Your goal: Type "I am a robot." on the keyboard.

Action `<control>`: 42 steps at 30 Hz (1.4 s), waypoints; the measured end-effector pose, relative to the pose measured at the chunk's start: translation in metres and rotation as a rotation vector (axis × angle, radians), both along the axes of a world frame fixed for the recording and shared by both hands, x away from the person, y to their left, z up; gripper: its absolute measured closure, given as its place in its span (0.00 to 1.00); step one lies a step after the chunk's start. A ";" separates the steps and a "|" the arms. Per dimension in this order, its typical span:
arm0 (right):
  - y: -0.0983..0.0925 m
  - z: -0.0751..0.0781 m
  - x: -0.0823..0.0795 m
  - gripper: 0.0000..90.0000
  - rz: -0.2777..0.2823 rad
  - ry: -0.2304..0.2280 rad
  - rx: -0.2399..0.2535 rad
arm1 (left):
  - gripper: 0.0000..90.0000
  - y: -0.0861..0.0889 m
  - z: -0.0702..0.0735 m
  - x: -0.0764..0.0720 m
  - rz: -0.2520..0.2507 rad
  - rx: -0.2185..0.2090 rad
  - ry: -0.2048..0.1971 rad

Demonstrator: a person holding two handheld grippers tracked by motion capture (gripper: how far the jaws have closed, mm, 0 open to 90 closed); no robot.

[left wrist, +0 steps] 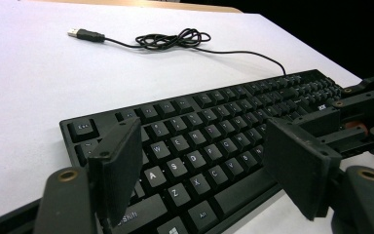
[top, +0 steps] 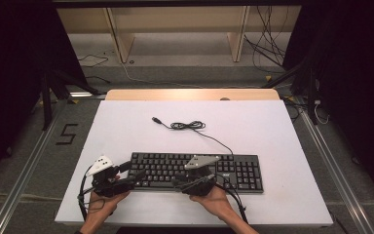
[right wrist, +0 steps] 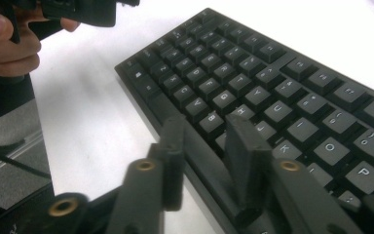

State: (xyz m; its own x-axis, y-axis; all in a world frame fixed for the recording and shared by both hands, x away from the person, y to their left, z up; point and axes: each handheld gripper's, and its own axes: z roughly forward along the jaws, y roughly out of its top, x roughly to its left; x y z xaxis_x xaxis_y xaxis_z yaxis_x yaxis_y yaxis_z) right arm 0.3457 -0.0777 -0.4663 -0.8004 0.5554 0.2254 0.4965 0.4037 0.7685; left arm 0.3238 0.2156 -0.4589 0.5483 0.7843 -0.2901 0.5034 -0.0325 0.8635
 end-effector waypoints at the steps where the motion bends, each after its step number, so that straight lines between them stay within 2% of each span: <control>1: 0.000 0.000 0.000 0.80 0.000 0.000 0.000 | 0.34 0.000 0.000 0.000 -0.001 0.000 -0.001; 6: 0.002 -0.003 -0.001 0.91 0.010 -0.002 -0.021 | 0.33 -0.001 0.000 -0.001 -0.005 -0.001 -0.005; 14: 0.004 -0.007 -0.001 0.99 0.014 -0.001 -0.061 | 0.33 -0.002 0.000 -0.001 -0.013 0.008 -0.010; 21: 0.005 -0.009 0.000 1.00 0.009 0.001 -0.088 | 0.33 -0.003 0.000 -0.001 -0.014 0.010 -0.011; 42: 0.005 -0.014 0.001 1.00 0.010 0.018 -0.106 | 0.33 -0.003 0.000 -0.001 -0.020 0.015 -0.012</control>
